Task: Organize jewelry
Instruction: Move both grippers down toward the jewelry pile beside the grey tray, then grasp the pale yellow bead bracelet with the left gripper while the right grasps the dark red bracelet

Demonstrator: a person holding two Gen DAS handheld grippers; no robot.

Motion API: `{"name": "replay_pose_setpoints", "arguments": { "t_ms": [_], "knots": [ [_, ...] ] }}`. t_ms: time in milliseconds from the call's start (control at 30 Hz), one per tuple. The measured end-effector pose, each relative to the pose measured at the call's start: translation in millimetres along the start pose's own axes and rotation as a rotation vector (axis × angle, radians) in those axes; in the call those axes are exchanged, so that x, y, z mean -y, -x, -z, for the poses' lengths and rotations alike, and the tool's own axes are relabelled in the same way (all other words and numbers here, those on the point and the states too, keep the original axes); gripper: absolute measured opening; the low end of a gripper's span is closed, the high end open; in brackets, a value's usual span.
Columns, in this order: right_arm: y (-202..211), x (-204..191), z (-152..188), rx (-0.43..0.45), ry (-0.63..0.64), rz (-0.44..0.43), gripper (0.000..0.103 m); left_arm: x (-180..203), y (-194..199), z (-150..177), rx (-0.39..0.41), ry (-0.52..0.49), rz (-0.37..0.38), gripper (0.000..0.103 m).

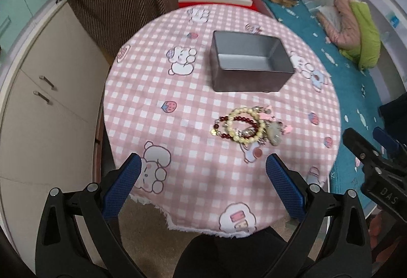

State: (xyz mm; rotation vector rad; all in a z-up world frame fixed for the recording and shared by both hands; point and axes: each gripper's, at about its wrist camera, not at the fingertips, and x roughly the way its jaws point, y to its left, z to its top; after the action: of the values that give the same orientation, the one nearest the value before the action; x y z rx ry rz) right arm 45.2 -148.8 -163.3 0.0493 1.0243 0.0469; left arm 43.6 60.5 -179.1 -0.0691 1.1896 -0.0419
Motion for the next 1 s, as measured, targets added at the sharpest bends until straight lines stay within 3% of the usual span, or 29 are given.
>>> {"name": "replay_pose_setpoints", "arguments": {
  "t_ms": [300, 400, 500, 600, 700, 867, 1000],
  "knots": [
    [-53, 1, -26, -0.113, 0.046, -0.004, 0.095, 5, -67, -32, -0.114, 0.005, -0.013, 0.096],
    [-70, 2, -32, -0.148, 0.058, -0.005, 0.095, 12, -86, -39, -0.154, -0.004, 0.006, 0.07],
    [-83, 5, -35, -0.18, 0.054, -0.003, 0.095, 18, -108, -43, -0.208, -0.01, 0.025, 0.069],
    [-92, 9, -37, -0.201, 0.046, 0.0, 0.095, 23, -118, -45, -0.226, -0.021, 0.048, 0.061],
    [-98, 14, -39, -0.217, 0.032, 0.004, 0.095, 29, -128, -50, -0.248, -0.038, 0.037, 0.061],
    [-105, 23, -39, -0.232, 0.012, 0.009, 0.095, 35, -146, -51, -0.299, -0.044, 0.022, 0.05],
    [-108, 29, -41, -0.237, 0.003, 0.012, 0.095, 40, -149, -54, -0.293, -0.06, -0.01, 0.024]
  ]
}}
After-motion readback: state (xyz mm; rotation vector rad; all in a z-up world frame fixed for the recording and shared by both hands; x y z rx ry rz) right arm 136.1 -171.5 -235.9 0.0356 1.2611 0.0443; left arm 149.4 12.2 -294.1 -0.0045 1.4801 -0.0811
